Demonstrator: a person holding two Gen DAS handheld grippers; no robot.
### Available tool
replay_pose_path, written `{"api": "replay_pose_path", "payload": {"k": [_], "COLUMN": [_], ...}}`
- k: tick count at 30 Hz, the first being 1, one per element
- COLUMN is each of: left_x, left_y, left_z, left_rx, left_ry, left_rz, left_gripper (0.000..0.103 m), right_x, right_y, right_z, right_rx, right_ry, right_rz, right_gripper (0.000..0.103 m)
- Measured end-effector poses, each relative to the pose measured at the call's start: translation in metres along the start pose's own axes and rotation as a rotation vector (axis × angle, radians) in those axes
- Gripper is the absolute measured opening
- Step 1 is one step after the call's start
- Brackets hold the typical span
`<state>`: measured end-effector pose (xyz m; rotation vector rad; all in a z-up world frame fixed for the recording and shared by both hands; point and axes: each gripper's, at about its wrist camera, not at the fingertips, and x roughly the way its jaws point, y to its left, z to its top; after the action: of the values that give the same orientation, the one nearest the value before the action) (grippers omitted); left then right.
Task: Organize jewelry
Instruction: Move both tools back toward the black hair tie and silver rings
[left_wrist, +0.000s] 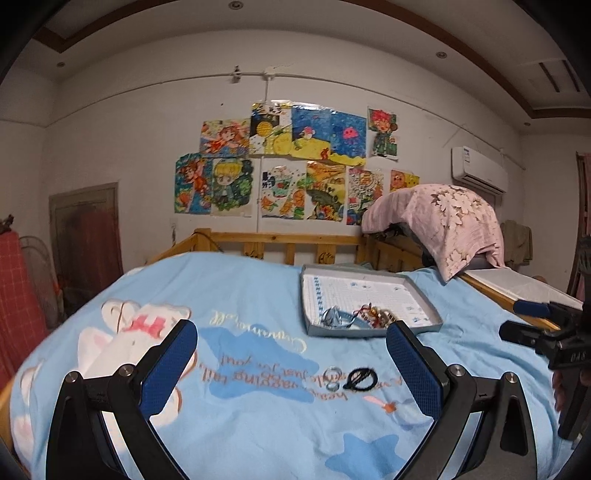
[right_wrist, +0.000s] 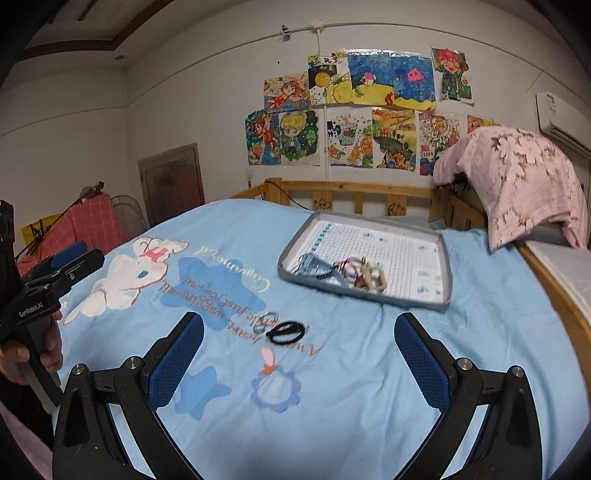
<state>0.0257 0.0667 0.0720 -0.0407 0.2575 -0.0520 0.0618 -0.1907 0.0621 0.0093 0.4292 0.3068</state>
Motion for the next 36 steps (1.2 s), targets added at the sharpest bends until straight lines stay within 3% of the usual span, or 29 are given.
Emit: {"api": "replay_pose_path", "payload": {"k": [7, 11, 13, 20, 24, 28, 31, 36], "left_x": [0.029, 0.052, 0.065, 0.103, 0.126, 0.142, 0.160, 0.183], "left_y": [-0.011, -0.009, -0.006, 0.002, -0.006, -0.011, -0.014, -0.006], "left_z": [0.032, 0.035, 0.031, -0.001, -0.016, -0.030, -0.040, -0.058], "left_rx": [0.067, 0.036, -0.004, -0.134, -0.108, -0.075, -0.044, -0.080], "left_ry": [0.014, 0.059, 0.075, 0.083, 0.110, 0.111, 0.171, 0.272], "left_rz": [-0.013, 0.010, 0.014, 0.061, 0.090, 0.114, 0.105, 0.051], "left_gripper": [0.103, 0.103, 0.103, 0.103, 0.103, 0.103, 0.103, 0.103], "right_x": [0.022, 0.042, 0.047, 0.066, 0.088, 0.122, 0.149, 0.188], "right_y": [-0.004, -0.003, -0.002, -0.010, -0.021, -0.032, -0.040, -0.050], "right_z": [0.054, 0.070, 0.071, 0.045, 0.025, 0.009, 0.001, -0.017], "right_rx": [-0.019, -0.003, 0.013, 0.037, 0.042, 0.041, 0.060, 0.130], "right_ry": [0.059, 0.098, 0.077, -0.033, -0.065, -0.016, 0.056, 0.145], "right_rz": [0.013, 0.009, 0.019, 0.003, -0.018, -0.008, 0.012, 0.074], "right_gripper": [0.102, 0.102, 0.102, 0.102, 0.102, 0.102, 0.102, 0.098]}}
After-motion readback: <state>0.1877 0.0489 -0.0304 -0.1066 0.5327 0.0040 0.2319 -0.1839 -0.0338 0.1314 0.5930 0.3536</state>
